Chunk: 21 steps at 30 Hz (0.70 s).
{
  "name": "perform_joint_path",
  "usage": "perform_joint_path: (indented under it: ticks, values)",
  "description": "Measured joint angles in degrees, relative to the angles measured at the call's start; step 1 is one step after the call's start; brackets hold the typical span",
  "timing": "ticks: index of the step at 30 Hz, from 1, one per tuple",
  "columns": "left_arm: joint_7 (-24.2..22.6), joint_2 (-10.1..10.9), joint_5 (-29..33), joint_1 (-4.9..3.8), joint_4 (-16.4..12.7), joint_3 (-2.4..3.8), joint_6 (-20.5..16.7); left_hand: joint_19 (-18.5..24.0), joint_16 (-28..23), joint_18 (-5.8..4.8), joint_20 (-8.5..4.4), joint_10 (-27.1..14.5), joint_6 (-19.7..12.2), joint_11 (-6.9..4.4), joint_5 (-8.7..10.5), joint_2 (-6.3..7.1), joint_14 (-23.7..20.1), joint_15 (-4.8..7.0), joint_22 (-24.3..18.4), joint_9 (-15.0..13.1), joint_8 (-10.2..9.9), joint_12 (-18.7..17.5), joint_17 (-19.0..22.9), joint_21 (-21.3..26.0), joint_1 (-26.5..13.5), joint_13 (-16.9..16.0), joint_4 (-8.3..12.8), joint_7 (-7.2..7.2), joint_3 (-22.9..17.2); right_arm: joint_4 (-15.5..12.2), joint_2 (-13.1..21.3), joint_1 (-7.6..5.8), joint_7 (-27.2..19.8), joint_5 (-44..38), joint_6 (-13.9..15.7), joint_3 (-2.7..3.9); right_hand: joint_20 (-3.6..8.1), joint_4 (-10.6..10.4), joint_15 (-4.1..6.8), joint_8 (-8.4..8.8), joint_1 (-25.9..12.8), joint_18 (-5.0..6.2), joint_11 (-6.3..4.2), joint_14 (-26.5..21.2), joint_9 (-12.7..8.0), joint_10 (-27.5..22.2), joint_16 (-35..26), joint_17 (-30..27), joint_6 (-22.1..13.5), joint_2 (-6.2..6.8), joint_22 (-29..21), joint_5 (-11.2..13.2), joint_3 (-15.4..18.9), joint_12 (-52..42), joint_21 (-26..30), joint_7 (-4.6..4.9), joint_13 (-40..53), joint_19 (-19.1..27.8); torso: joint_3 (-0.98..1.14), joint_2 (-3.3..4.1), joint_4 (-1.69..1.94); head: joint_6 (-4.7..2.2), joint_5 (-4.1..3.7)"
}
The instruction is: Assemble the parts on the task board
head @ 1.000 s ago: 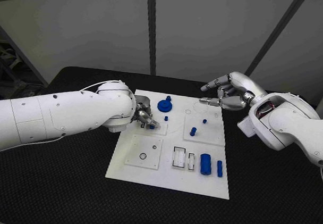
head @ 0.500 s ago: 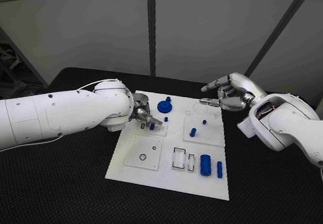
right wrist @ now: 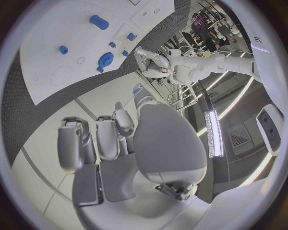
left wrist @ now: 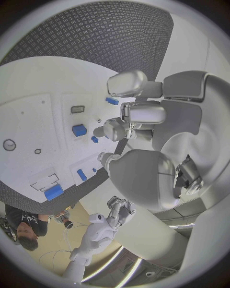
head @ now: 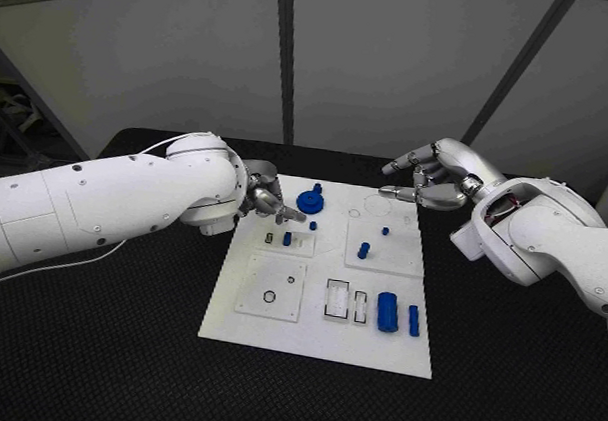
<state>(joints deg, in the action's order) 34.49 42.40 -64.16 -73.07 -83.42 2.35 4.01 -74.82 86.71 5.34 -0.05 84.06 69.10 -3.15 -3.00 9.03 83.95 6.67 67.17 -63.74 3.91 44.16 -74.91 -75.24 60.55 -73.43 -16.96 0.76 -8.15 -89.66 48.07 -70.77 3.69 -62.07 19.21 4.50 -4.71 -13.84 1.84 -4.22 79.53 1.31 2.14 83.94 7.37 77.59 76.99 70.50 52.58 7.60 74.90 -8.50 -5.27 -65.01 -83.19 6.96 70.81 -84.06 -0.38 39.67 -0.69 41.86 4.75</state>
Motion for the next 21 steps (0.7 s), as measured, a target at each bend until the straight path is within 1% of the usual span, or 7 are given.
perform_joint_path:
  ticks: [3,5,7,9,12,16,21]
  values:
    - [0.0,0.3,0.8,-0.66,0.9,0.76,0.9,2.1,-1.6,0.0,0.93,-0.5,-4.7,1.2,-0.36,-1.17,0.1,-1.21,-3.1,2.9,-0.3,-11.9,0.0,2.5,4.4,4.4,0.7,1.28,-1.1,0.1,0.0,0.0,0.0,0.0,0.0,0.0,0.0,0.0,0.0,0.0,0.0,0.0,0.0,0.0,0.0,0.0,0.0,0.0,0.0,0.0,0.0,0.0,0.0,0.0,0.3,0.0,0.0,0.0,0.0,0.0,0.01,-0.15,0.01]
    - [-0.1,0.1,1.3,-1.27,2.4,0.98,1.5,2.8,-2.1,0.0,1.57,-1.3,-7.5,2.01,-1.03,-1.64,0.0,-1.92,-4.1,5.8,-0.4,-17.0,0.0,3.4,6.4,6.6,0.6,2.21,-1.7,0.2,0.0,0.0,0.0,0.0,0.0,0.0,0.0,0.0,0.0,0.0,0.0,0.0,0.0,0.0,0.0,0.0,0.0,0.0,0.0,0.0,0.0,0.0,0.0,0.0,0.3,0.0,0.0,0.0,0.01,0.0,0.02,-0.24,0.01]
    - [-0.2,-0.6,2.0,-2.12,5.2,1.2,2.2,3.2,-2.2,-0.01,2.03,-1.7,-8.6,2.42,-1.18,-1.97,0.0,-2.49,-4.5,10.2,-0.4,-19.6,0.0,4.0,7.8,8.0,0.6,2.76,-1.8,0.3,0.0,0.01,0.0,0.0,0.0,0.0,0.0,0.0,0.0,0.0,0.0,0.0,0.0,0.0,0.0,0.0,0.0,0.0,0.0,0.0,0.0,0.0,0.0,0.0,0.3,0.0,0.0,0.0,0.02,0.0,0.07,-0.4,0.06]
    - [-0.4,-1.6,2.6,-2.79,8.1,1.33,2.8,3.0,-2.2,-0.01,2.43,-1.8,-8.7,2.49,-1.15,-1.95,0.0,-2.48,-4.5,12.7,-0.4,-20.1,0.0,4.1,8.2,8.5,0.6,2.93,-1.7,0.4,-0.1,0.01,0.0,0.0,0.0,0.0,0.0,0.0,0.0,0.0,0.0,0.0,0.0,0.0,0.0,0.0,0.0,-0.1,0.0,0.0,0.0,0.0,0.0,0.0,0.3,0.0,0.0,0.0,0.03,0.01,0.07,-0.62,0.21]
    - [-0.8,-3.8,3.4,-3.62,12.7,1.41,3.7,2.7,-2.2,0.0,2.66,-1.6,-7.9,2.68,-0.41,-1.97,0.0,-2.48,-4.2,14.4,-0.4,-20.0,0.0,4.1,8.2,8.6,0.2,3.01,-1.3,0.5,-0.3,0.01,0.0,0.0,0.0,0.0,0.0,0.0,0.0,0.0,0.0,0.0,0.0,0.0,0.0,0.0,0.0,-0.1,0.0,0.0,0.0,0.0,0.0,0.0,0.3,0.0,0.0,0.0,0.03,0.05,0.05,-0.9,0.43]
    - [-1.3,-6.2,3.9,-4.15,17.6,1.41,5.1,2.2,-2.2,0.0,2.52,-1.3,-6.1,2.35,-0.41,-3.02,0.0,-2.48,-3.4,14.9,0.1,-19.4,0.0,3.8,7.1,8.6,0.3,2.41,-0.6,0.6,-0.4,0.01,0.0,0.0,0.0,-0.01,0.0,0.0,0.0,0.0,0.0,0.0,0.0,0.0,0.0,0.0,0.0,-0.1,0.0,0.0,0.0,0.0,0.0,0.0,0.3,0.0,0.0,0.0,0.05,0.12,-0.06,-1.12,0.6]
    - [-1.8,-8.3,3.9,-4.42,21.9,1.35,6.9,1.7,-1.8,0.0,2.4,-1.1,-5.2,2.12,-0.19,-2.32,0.0,-2.48,-3.0,14.9,0.4,-18.1,0.0,3.5,6.0,8.2,0.1,2.13,0.1,0.7,-0.5,0.01,0.0,0.0,0.0,-0.01,0.0,0.0,0.0,0.0,0.0,0.0,0.0,0.0,0.0,0.0,0.0,-0.1,0.0,0.0,0.0,0.0,0.0,0.0,0.3,0.0,0.0,0.0,0.05,0.18,-0.09,-1.16,0.74]
